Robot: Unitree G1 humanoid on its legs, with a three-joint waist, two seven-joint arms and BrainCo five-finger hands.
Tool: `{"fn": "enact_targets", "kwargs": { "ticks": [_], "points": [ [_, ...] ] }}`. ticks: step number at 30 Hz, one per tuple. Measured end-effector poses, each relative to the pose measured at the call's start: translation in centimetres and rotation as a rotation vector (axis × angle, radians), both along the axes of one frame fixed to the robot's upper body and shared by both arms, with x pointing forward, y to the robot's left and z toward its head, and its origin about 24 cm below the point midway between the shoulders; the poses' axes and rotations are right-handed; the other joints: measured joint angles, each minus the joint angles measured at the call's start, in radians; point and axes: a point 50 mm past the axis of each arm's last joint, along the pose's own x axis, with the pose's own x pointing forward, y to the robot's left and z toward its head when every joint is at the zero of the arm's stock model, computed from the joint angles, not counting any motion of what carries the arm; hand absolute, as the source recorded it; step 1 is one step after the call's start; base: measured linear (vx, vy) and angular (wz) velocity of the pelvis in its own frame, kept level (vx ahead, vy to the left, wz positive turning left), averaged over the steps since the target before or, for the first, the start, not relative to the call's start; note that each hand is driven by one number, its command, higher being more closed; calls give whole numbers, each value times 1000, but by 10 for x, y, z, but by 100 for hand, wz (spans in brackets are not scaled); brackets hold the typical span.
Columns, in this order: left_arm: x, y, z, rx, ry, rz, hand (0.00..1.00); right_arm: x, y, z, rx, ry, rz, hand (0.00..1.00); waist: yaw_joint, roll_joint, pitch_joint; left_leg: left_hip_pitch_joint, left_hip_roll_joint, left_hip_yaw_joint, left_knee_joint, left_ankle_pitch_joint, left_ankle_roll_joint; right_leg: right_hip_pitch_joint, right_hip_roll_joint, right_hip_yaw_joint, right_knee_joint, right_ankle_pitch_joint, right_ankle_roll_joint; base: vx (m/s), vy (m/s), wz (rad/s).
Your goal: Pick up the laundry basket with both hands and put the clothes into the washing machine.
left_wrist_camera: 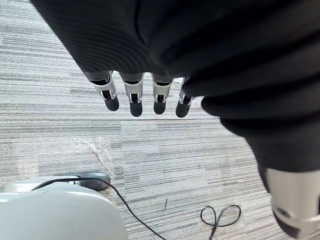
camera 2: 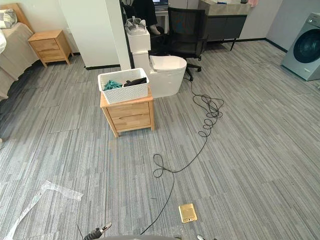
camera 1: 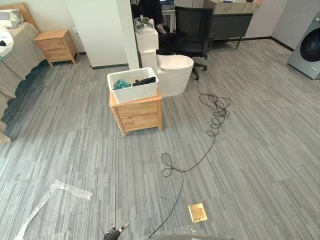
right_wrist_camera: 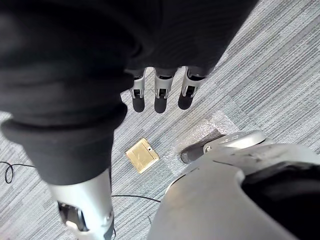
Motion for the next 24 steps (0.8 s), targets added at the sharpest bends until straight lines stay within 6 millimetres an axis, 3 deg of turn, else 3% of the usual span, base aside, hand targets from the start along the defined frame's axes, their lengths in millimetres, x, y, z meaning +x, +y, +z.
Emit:
{"fn": "enact_targets", "kwargs": {
  "ticks": [24],
  "points": [
    [2, 5, 2, 19, -9, -3, 0, 17, 8, 5, 13, -75, 141, 0, -2, -17, 1, 0, 1, 8, 1, 0, 0, 2, 1, 8, -12, 8, -9, 4, -2, 0]
  ]
}}
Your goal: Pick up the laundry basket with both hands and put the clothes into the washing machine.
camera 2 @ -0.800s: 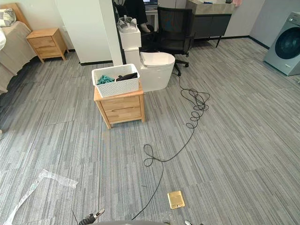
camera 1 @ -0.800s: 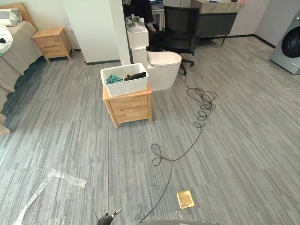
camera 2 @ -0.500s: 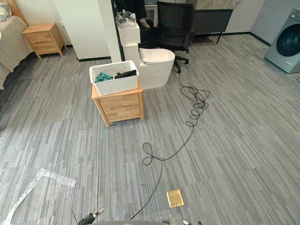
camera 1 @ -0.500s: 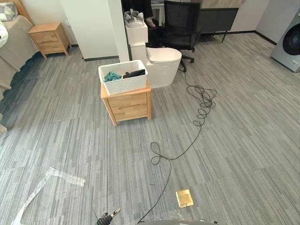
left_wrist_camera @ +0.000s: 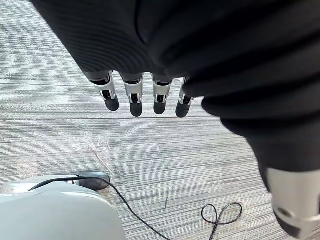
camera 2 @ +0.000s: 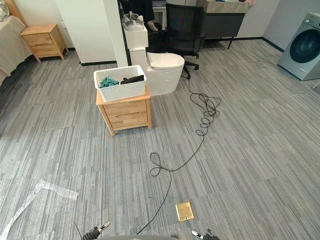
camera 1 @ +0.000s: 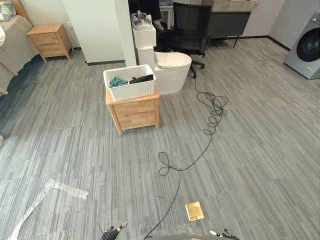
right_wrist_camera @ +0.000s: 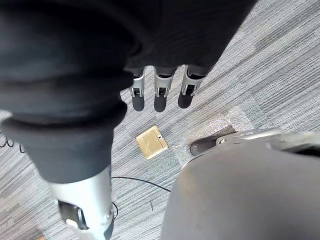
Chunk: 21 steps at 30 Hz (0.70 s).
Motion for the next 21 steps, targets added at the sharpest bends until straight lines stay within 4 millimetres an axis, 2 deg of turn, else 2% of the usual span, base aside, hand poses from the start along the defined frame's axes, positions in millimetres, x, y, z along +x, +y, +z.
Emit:
{"fn": "enact_targets", "kwargs": {
  "ticks": [17, 19, 21],
  "points": [
    [0, 0, 0, -3, -4, 12, 0, 2, -2, 1, 10, -11, 55, 0, 2, -3, 1, -1, 1, 10, -1, -1, 1, -4, 1, 10, -2, 4, -3, 0, 0, -1],
    [2, 2, 1, -3, -11, 22, 0, 5, -2, 1, 7, -9, 85, 0, 3, -11, 9, -47, 3, 20, 68, -35, 13, -25, 0, 22, 7, 8, -1, -10, 3, -16],
    [3, 3, 1, -5, -20, 51, 0, 10, -3, 2, 1, -14, 97, 0, 6, -6, 20, -99, 11, 29, 158, -80, 16, -47, 1, 35, 21, 9, 0, -34, 11, -21]
  ]
}}
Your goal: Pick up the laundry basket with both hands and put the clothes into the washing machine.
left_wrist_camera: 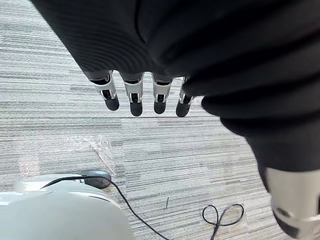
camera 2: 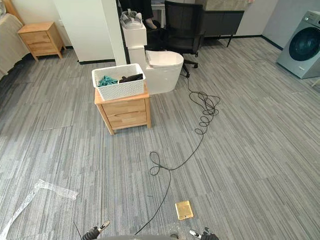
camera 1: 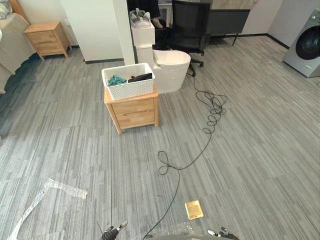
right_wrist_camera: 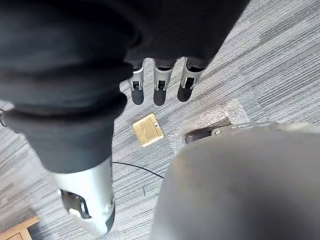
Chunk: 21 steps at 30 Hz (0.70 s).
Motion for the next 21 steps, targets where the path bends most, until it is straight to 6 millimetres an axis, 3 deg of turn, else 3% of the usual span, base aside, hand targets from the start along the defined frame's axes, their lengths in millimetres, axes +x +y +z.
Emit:
{"fn": "enact_targets", "kwargs": {
  "ticks": [4, 6, 7, 8, 10, 11, 12, 14, 16, 18, 19, 20, 21],
  "points": [
    [2, 1, 1, -4, -15, 20, 0, 0, -1, 0, 2, -6, -37, 0, 1, 1, 11, -46, -10, -3, 44, -33, 23, -56, -15, -7, 76, -52, 24, -25, 39, 3],
    [6, 1, 2, -3, -33, 17, 0, -2, 0, 0, 10, -6, -67, 0, -1, -4, 30, -66, -36, -27, 93, -71, 45, -109, -56, -42, 243, -151, 86, 32, 95, 46],
    [7, 0, 2, -7, -38, 18, 0, -4, -1, 0, 10, -6, -80, 0, -1, 2, 35, -70, -44, -37, 103, -84, 51, -129, -73, -49, 318, -168, 111, 20, 121, 52],
    [7, -2, 2, -12, -39, 19, 0, -3, -6, 2, 0, -31, -107, 0, 8, -4, 45, -66, -58, -55, 122, -102, 70, -245, -105, -59, 584, -163, 90, 35, 113, 43],
    [13, 1, 4, -6, -55, 30, 0, 3, -4, 5, 11, -69, -120, 0, -2, -6, 66, -33, -73, -84, 143, -124, 90, -360, -124, -53, 849, -122, 10, 160, 124, 51],
    [12, 5, 4, -1, -56, 64, 0, 4, -1, 5, 24, -80, -140, 0, 1, -18, 79, -1, -71, -107, 162, -152, 104, -427, -104, -33, 992, -145, 34, 271, 79, 45],
    [12, 7, 4, 1, -55, 78, 0, 3, 0, 5, 30, -81, -148, 0, 3, -25, 80, 14, -68, -114, 163, -163, 103, -448, -96, -36, 1017, -154, 39, 325, 41, 35],
    [17, 9, 6, 6, -66, 76, 0, 1, 3, 4, 46, -86, -206, 0, 0, -33, 85, 63, -54, -145, 145, -188, 101, -491, -66, -84, 918, -166, 50, 360, 21, 31],
    [30, 6, 8, -2, -94, 68, 0, -5, 3, 2, 51, -67, -255, 0, -10, -35, 85, 104, -49, -171, 82, -188, 95, -491, -62, -155, 621, -144, 51, 389, -6, 41],
    [43, -6, 8, -35, -129, 95, 0, -17, 5, -1, 66, -27, -336, 0, -10, -32, 93, 199, -48, -189, -1, -188, 64, -477, -40, -214, 287, -37, 24, 619, -61, 28],
    [43, -9, 8, -45, -132, 104, 0, -18, 4, -1, 65, -27, -342, 0, -15, -27, 93, 226, -38, -192, -18, -199, 47, -476, -32, -217, 263, -16, 12, 652, -94, 34],
    [42, -15, 7, -63, -131, 124, 0, -22, 2, -1, 60, -20, -351, 0, -36, -8, 87, 264, -8, -200, -31, -215, 19, -469, -9, -219, 282, 47, -44, 715, -119, 50],
    [45, -16, 8, -67, -144, 122, 0, -27, 3, -2, 64, -10, -375, 0, -37, -7, 83, 274, 14, -201, 17, -226, 0, -457, 3, -225, 309, 121, -139, 745, -134, 52]
  ]
}}
